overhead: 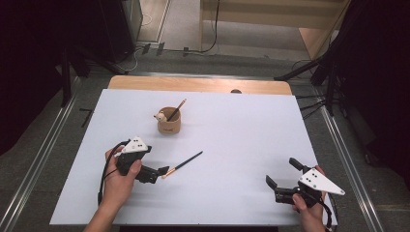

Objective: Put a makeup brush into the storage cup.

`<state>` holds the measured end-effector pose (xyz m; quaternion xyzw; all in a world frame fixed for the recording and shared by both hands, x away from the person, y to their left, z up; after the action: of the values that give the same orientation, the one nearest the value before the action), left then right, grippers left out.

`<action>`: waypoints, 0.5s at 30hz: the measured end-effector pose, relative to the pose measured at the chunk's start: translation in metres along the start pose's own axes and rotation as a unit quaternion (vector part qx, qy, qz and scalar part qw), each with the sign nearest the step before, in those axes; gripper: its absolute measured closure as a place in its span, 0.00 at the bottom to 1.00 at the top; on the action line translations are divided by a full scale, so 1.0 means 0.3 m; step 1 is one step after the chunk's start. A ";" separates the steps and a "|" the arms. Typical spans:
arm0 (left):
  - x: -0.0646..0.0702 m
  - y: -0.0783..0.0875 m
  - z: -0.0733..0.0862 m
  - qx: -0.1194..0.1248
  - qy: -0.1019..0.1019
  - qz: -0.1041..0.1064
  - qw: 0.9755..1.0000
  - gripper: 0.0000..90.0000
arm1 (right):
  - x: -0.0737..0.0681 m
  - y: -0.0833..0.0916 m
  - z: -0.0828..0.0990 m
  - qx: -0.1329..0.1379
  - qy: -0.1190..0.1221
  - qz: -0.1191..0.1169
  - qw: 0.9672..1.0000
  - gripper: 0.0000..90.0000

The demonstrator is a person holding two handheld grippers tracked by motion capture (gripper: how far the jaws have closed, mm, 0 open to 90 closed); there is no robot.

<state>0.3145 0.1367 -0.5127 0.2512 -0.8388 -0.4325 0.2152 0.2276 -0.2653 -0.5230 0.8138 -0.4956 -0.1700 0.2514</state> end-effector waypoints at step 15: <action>0.044 -0.077 -0.049 -0.087 -0.024 -0.014 0.996 0.13 | 0.003 -0.001 0.002 -0.001 -0.001 0.000 1.000 0.00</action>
<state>0.3180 0.1081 -0.5222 0.2325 -0.7994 -0.5127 0.2096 0.2280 -0.2662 -0.5238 0.8133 -0.4960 -0.1711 0.2515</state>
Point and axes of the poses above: each handheld gripper's, and its own axes: y roughly backward along the jaws, z roughly out of its underside, x roughly to its right, the point moved 7 cm from there along -y, roughly forward along the jaws, and after that the axes turned 15 degrees about -x, right-handed, at the moved point
